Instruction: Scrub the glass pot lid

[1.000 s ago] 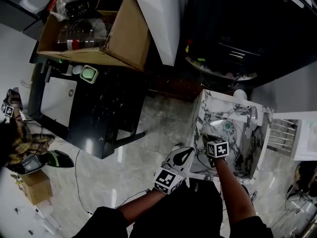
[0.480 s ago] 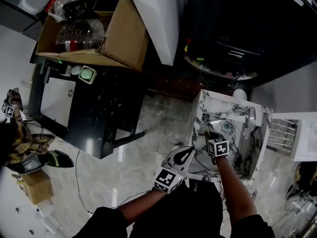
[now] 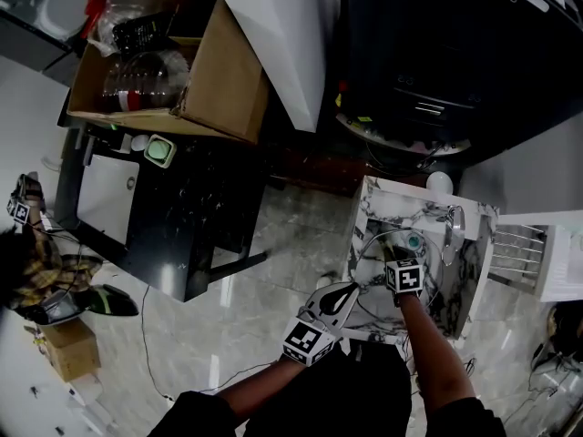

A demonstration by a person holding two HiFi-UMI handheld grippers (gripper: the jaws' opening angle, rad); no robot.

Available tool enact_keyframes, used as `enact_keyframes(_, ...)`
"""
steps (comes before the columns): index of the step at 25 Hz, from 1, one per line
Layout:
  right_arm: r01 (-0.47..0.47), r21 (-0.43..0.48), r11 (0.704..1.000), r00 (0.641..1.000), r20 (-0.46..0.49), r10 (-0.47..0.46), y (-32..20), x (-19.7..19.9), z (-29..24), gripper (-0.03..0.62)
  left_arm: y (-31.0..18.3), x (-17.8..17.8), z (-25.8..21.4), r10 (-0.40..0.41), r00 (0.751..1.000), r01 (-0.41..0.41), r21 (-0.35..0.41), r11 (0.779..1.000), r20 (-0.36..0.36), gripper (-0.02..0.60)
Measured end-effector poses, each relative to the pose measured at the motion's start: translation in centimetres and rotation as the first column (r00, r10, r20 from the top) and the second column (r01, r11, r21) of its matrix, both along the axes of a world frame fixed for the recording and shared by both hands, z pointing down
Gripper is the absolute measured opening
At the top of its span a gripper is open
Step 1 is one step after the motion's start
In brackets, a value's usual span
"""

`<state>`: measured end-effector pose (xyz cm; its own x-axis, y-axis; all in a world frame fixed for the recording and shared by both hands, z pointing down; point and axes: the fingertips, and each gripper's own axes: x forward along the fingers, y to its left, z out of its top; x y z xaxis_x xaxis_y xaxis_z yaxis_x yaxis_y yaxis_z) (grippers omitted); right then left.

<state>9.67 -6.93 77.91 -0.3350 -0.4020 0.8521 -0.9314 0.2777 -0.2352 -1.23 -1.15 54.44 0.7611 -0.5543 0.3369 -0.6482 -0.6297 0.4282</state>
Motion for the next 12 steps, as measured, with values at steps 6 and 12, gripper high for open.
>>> enact_keyframes(6, -0.042, 0.020, 0.999, 0.999, -0.009, 0.042, -0.5, 1.9, -0.1, 0.057, 0.2, 0.0, 0.4, -0.010, 1.000, 0.010, -0.016, 1.000, 0.005, 0.015)
enact_keyframes(12, -0.079, 0.032, 0.996, 0.997, -0.013, 0.079, -0.6, 3.4, 0.0, 0.057, 0.5, 0.2, 0.3, -0.018, 1.000, 0.018, -0.011, 1.000, 0.017, 0.017)
